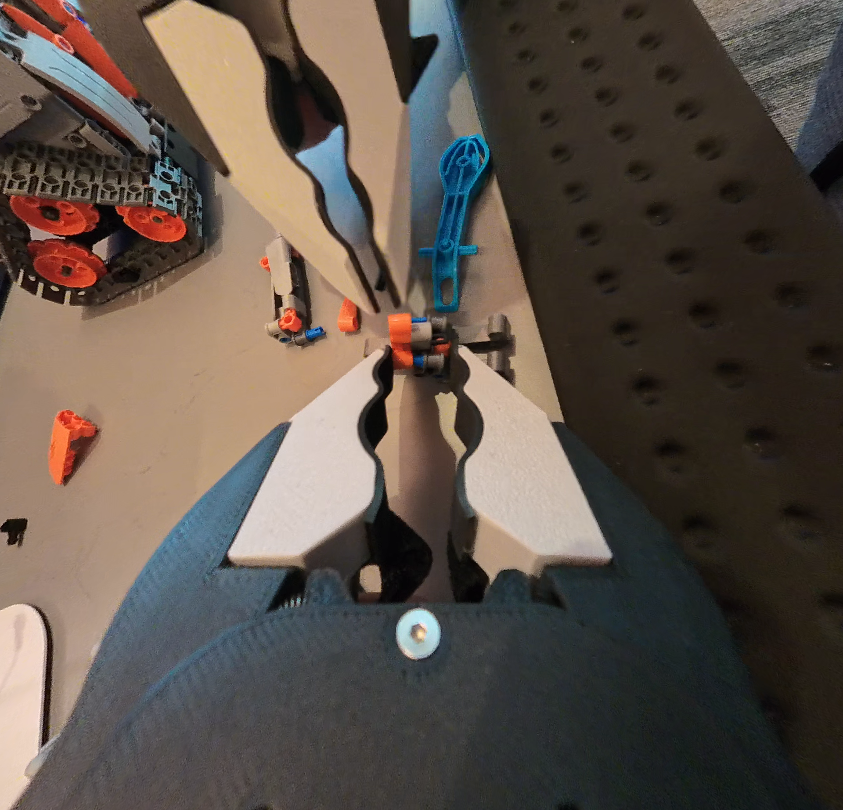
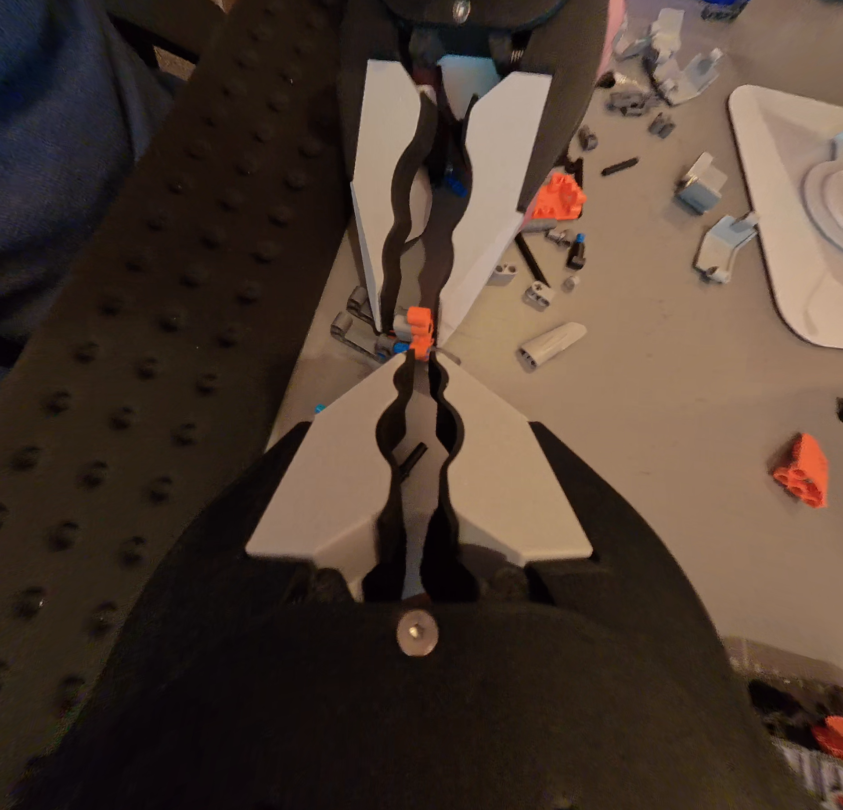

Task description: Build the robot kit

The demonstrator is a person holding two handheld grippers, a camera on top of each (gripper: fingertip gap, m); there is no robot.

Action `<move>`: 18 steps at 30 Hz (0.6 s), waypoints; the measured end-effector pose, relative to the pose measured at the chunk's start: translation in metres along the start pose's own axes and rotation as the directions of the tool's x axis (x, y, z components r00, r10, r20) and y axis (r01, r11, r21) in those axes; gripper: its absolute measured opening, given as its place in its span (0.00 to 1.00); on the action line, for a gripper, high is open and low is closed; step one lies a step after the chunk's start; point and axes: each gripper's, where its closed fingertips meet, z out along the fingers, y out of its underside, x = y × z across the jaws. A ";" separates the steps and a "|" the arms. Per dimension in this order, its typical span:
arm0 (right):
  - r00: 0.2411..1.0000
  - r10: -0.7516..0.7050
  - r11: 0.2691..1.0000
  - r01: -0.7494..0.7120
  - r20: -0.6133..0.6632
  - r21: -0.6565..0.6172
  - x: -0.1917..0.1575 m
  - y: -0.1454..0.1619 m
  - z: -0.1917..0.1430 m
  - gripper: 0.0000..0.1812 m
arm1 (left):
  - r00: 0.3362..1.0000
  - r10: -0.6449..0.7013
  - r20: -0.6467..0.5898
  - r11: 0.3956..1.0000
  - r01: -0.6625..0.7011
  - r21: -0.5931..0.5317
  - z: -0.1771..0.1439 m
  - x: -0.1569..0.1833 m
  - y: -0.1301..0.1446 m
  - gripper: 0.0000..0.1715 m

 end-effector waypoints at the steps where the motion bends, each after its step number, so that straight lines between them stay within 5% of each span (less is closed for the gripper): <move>1: 1.000 0.000 1.000 0.000 0.002 0.022 0.002 -0.004 -0.003 0.02 | 1.000 0.006 -0.005 1.000 -0.006 -0.001 0.000 0.001 0.000 0.14; 18: 0.995 -0.093 0.996 0.093 0.023 -0.014 -0.009 0.004 0.007 0.05 | 0.999 -0.005 -0.049 1.000 0.006 0.016 0.001 0.005 -0.002 0.14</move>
